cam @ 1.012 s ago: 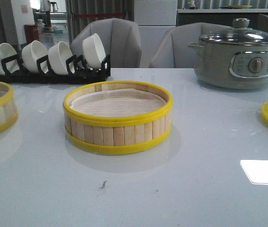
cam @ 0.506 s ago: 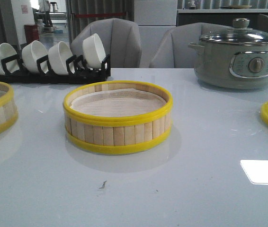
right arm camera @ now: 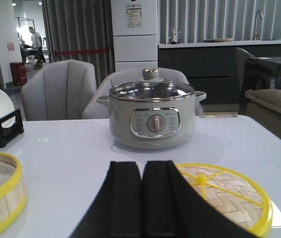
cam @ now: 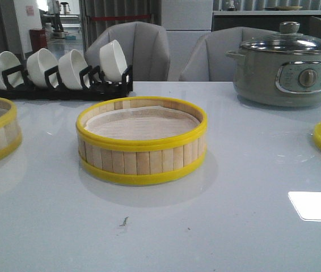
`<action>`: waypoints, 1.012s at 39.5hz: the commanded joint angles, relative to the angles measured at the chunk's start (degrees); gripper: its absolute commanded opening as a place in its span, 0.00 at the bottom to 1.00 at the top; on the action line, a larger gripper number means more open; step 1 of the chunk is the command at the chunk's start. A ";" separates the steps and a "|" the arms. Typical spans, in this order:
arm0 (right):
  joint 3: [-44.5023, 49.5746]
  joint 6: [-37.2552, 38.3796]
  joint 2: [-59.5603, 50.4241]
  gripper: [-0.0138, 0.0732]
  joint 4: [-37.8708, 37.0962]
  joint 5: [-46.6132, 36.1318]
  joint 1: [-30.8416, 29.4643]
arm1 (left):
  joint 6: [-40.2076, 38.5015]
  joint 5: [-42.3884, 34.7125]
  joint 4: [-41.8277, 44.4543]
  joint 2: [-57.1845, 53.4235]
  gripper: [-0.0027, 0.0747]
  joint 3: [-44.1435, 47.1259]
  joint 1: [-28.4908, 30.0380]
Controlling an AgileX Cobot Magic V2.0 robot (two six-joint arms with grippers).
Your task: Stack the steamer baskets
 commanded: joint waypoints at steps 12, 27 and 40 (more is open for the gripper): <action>-20.53 2.76 11.95 0.21 -3.14 19.21 0.59 | -0.04 -6.15 -1.57 -0.78 0.14 -2.24 -0.35; -40.97 2.76 42.99 0.21 -2.92 25.08 0.59 | -0.04 -5.95 -1.72 -0.78 0.14 -2.24 -0.38; -41.99 2.81 48.52 0.21 2.05 24.36 0.59 | -0.04 -5.57 -1.72 -0.78 0.14 -2.24 -0.38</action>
